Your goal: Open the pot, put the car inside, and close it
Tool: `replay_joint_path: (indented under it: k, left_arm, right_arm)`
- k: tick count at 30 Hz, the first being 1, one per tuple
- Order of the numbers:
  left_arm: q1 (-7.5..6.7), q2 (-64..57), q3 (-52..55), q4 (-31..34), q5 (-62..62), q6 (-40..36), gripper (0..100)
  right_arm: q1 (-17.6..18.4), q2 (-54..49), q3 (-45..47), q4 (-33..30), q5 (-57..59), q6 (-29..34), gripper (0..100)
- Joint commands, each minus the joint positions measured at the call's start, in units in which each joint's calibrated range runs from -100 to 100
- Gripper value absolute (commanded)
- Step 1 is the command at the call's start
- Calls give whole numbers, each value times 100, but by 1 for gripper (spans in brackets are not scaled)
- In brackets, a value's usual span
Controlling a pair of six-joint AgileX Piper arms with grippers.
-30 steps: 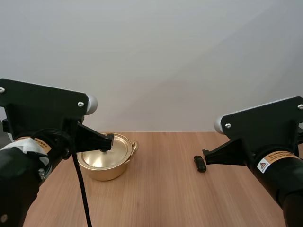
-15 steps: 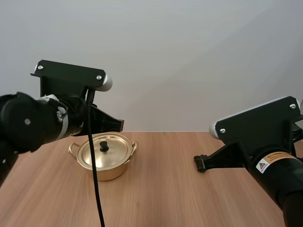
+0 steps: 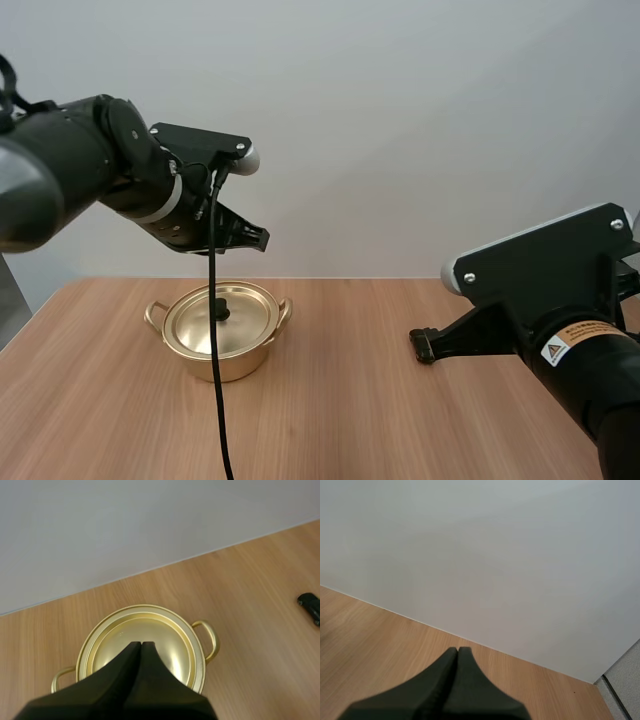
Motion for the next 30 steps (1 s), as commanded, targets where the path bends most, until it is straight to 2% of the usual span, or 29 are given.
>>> replay_joint_path:
  k: [1,6,15,18,25,27,30]
  left_arm:
    - [-3,702,-202,217,353,-2,0]
    - [-3,980,-392,588,729,-2,0]
    - [-3,980,-392,627,560,-2,1]
    - [-3,980,-392,573,560,-2,15]
    - [-3,980,-392,526,560,-10,69]
    - [-3,980,-392,526,560,-10,77]
    - [-3,1013,-392,537,539,-10,79]
  right_arm:
    - [-2,-5,0,3,1,-3,0]
    - [-2,-31,0,3,1,-3,0]
    - [-2,-31,0,3,1,-3,0]
    - [-2,-31,0,3,1,-3,0]
    - [-2,-31,0,3,1,-3,0]
    - [-2,-31,0,3,1,-3,0]
    - [-2,-34,0,26,1,-3,0]
